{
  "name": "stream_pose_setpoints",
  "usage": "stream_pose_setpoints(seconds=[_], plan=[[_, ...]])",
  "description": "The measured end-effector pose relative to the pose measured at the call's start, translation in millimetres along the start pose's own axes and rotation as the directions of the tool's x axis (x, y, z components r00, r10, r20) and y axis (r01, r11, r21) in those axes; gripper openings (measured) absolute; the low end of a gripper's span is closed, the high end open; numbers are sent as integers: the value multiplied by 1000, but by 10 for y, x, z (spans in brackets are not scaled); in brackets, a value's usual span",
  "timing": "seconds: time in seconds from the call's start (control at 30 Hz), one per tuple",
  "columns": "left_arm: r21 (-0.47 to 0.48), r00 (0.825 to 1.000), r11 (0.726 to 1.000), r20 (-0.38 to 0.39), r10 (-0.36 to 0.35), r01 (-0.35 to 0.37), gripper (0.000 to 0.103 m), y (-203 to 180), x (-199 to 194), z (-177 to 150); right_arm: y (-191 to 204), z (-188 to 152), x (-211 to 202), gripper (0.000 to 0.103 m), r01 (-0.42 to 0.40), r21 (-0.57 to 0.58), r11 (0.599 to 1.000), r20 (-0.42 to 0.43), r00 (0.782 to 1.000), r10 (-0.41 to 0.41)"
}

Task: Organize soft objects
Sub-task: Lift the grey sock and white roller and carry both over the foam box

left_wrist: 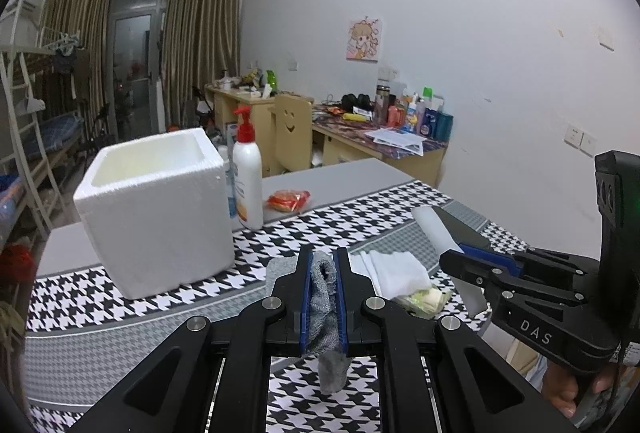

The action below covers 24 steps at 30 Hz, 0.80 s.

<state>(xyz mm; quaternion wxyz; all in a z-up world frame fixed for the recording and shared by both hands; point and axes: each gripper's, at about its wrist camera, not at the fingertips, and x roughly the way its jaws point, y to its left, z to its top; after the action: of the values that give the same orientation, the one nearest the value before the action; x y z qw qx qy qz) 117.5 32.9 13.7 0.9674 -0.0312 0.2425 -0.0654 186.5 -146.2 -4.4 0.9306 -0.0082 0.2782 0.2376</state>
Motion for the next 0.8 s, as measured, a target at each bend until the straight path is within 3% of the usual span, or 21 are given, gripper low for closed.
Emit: stream_pose_setpoints(seconds=[0.8], plan=[[4, 994, 996, 72, 86, -87, 11, 259, -128, 527, 320, 513, 118, 18, -77, -97, 992, 44, 996, 81]])
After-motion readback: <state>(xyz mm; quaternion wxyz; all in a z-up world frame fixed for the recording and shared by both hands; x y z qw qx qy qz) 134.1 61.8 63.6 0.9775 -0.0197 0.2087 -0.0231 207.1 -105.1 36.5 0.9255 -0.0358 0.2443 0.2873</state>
